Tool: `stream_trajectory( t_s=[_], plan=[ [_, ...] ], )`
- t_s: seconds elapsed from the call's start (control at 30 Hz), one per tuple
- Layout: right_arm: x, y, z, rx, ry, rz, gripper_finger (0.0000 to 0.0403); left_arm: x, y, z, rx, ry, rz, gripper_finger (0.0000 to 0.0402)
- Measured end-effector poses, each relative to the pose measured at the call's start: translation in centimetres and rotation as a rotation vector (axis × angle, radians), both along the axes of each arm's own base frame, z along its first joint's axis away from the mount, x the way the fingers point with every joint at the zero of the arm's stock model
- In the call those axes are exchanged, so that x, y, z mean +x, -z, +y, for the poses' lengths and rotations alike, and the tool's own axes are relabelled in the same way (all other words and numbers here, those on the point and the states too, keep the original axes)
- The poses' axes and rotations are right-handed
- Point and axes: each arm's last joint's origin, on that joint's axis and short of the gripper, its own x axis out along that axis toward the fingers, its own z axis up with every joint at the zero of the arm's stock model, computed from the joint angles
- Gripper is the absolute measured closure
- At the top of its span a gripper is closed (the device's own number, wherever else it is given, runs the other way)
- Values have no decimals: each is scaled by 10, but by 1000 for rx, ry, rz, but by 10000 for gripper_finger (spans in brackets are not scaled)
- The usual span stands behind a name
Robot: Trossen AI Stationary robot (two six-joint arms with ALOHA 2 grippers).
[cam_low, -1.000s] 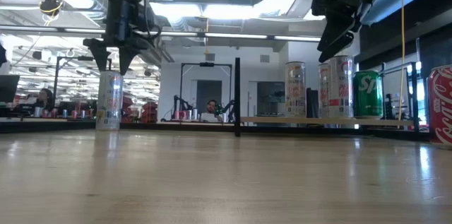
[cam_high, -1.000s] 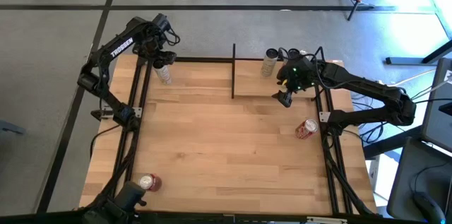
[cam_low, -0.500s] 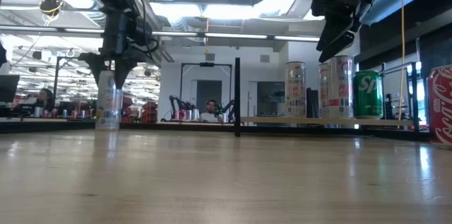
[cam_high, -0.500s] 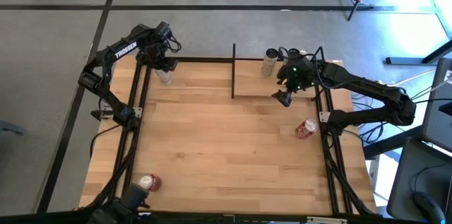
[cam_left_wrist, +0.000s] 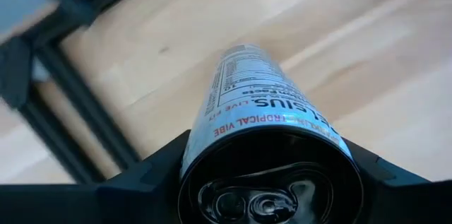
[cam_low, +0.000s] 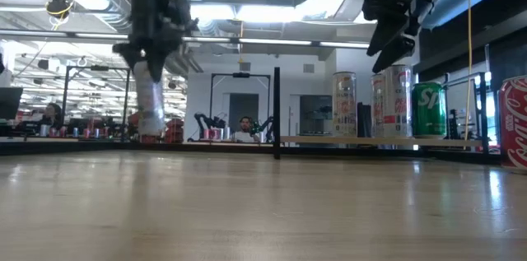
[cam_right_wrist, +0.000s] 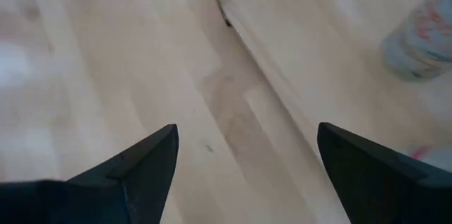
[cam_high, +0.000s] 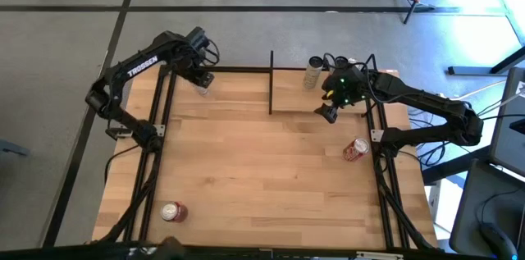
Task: Place canned beverage on shelf
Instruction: Put the white yellow soda can on the shelf aligned with the other white yellow soda can
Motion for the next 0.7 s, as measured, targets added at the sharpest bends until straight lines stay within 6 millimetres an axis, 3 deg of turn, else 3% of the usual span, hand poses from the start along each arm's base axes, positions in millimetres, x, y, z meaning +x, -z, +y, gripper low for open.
stream_trajectory(
  t_s=[0.23, 0.43, 0.57, 0.7],
  plan=[
    [18, -7, 21, 15, -45, -115, 79, 43, -35, -47, 49, 261, -135, 169],
    [33, -8, 52, -17, -128, -148, 79, 83, -45, -103, 50, 486, -250, 169],
    [36, 6, 74, -27, -206, -131, 94, 105, -46, -144, 52, 533, -326, 169],
    [34, 30, 95, -16, -285, -90, 138, 128, -36, -181, 31, 533, -358, 169]
  ],
)
